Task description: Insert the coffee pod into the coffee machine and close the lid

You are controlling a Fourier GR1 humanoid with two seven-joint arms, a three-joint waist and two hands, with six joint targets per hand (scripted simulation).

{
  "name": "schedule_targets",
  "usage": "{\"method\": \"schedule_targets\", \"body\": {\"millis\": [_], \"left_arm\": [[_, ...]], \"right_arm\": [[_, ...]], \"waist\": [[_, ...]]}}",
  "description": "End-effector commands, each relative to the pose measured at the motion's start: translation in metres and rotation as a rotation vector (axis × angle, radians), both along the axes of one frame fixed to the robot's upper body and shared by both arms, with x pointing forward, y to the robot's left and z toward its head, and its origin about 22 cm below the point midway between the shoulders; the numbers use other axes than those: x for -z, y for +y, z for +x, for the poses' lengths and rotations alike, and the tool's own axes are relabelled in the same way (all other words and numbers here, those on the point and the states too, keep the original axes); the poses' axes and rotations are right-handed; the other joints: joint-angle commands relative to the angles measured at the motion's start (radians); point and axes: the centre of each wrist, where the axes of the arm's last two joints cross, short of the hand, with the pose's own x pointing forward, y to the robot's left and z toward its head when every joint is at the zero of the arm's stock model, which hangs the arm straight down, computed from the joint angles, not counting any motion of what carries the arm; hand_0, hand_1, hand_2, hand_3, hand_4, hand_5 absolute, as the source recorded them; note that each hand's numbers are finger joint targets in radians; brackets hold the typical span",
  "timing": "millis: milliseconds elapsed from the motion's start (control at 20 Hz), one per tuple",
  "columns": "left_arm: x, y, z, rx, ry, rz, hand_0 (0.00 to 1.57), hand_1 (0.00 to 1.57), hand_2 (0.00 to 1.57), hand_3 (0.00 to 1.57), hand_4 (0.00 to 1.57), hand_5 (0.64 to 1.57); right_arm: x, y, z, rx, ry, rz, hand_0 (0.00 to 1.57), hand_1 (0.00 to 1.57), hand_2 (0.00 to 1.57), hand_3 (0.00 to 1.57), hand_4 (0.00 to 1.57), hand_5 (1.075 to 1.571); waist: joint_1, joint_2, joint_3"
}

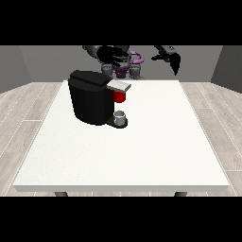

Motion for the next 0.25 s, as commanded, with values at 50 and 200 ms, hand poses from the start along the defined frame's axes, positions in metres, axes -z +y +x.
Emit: {"method": "schedule_targets", "body": {"millis": [50, 200], "left_arm": [[0.011, 0.0, -0.004, -0.041, 0.013, -0.01, 0.0, 0.0, 0.0, 0.0, 0.21, 1.571], [0.04, -0.002, -0.027, -0.055, 0.071, -0.025, 0.0, 0.0, 0.0, 0.0, 0.19, 1.571]], "right_arm": [[0.053, 0.006, -0.044, -0.039, 0.077, 0.16, 0.0, 0.0, 0.0, 0.0, 0.29, 1.571], [0.084, 0.006, -0.076, 0.021, 0.183, 0.161, 0.0, 0.0, 0.0, 0.0, 0.16, 1.571]], "waist": [[-0.064, -0.074, 0.0002], [-0.087, -0.142, -0.0001]]}}
